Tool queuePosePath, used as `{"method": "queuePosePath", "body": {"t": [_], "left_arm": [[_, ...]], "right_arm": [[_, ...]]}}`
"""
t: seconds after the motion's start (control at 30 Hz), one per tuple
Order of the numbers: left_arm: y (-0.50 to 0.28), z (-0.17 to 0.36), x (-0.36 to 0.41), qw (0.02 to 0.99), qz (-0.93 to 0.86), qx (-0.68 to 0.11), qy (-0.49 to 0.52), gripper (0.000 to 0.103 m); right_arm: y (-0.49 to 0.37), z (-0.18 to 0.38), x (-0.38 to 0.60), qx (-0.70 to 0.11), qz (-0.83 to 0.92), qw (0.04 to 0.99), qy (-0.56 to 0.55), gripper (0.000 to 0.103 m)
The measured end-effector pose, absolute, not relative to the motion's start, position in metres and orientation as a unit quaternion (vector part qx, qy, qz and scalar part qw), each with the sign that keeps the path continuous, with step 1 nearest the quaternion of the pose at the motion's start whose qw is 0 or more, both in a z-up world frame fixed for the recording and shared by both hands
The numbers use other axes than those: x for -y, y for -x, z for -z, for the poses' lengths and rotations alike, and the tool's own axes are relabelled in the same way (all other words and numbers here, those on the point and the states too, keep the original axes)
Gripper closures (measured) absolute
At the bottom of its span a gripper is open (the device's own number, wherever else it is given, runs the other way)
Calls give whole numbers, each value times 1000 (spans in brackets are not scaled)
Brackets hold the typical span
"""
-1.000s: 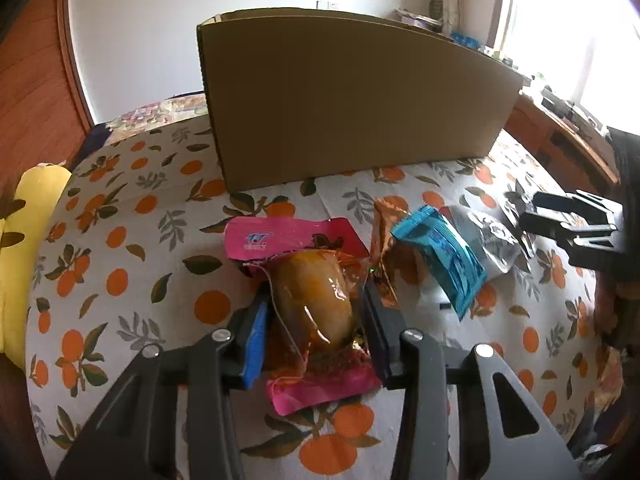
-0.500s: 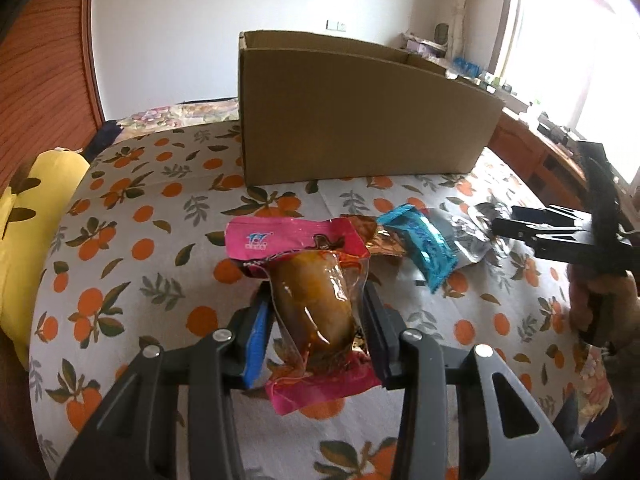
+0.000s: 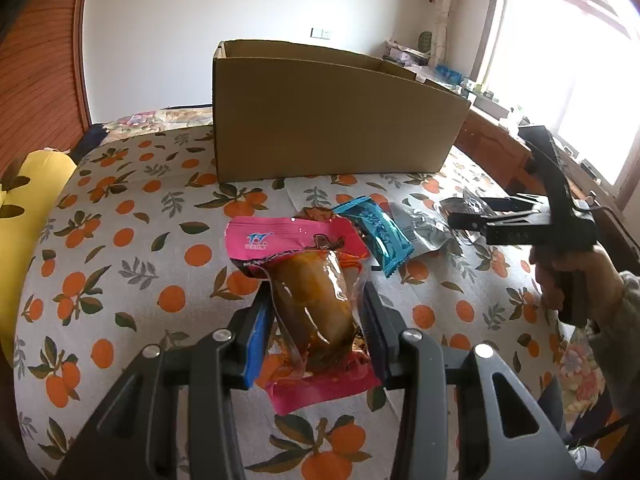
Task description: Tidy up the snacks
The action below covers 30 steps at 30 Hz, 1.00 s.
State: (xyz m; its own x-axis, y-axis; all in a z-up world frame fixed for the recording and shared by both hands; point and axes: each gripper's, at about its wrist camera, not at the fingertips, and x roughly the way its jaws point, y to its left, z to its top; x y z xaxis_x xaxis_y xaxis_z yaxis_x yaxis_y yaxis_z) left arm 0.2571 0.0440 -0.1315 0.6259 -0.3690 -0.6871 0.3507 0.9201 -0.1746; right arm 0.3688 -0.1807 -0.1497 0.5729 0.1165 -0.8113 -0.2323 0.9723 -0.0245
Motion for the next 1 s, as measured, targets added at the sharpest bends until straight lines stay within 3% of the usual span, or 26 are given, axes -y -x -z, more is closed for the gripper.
{"method": "queuePosePath", "body": {"t": [0.2,0.27,0.33,0.53,0.57,0.67,0.8,0.93,1.0], "left_arm": [[-254,132,-46,901,202,-383,16,61],[-253,133,-46,901,202,-384,18,61],[-253,135,-46,900,202,-386,19,61],[-253,136,-43,899,205,-388,18,61],[-253,136,-42,899,205,-387,18,61],[-252,135,-41,899,205,-386,17,61],[-251,132,-40,900,205,-383,16,61],[-249,131,-40,901,204,-382,17,61],[-249,131,-40,901,204,-382,17,61]], "right_arm": [[-371,150,182,-453,-104,882,73,21],[-368,148,181,-455,-105,881,74,28],[-365,144,184,-451,-103,884,68,43],[-354,140,186,-450,-109,883,80,46],[-353,138,186,-447,-109,884,80,59],[-350,124,191,-433,-114,892,59,74],[-347,111,192,-428,-126,893,56,80],[-339,98,194,-414,-134,899,42,96],[-338,92,193,-414,-145,898,33,98]]}}
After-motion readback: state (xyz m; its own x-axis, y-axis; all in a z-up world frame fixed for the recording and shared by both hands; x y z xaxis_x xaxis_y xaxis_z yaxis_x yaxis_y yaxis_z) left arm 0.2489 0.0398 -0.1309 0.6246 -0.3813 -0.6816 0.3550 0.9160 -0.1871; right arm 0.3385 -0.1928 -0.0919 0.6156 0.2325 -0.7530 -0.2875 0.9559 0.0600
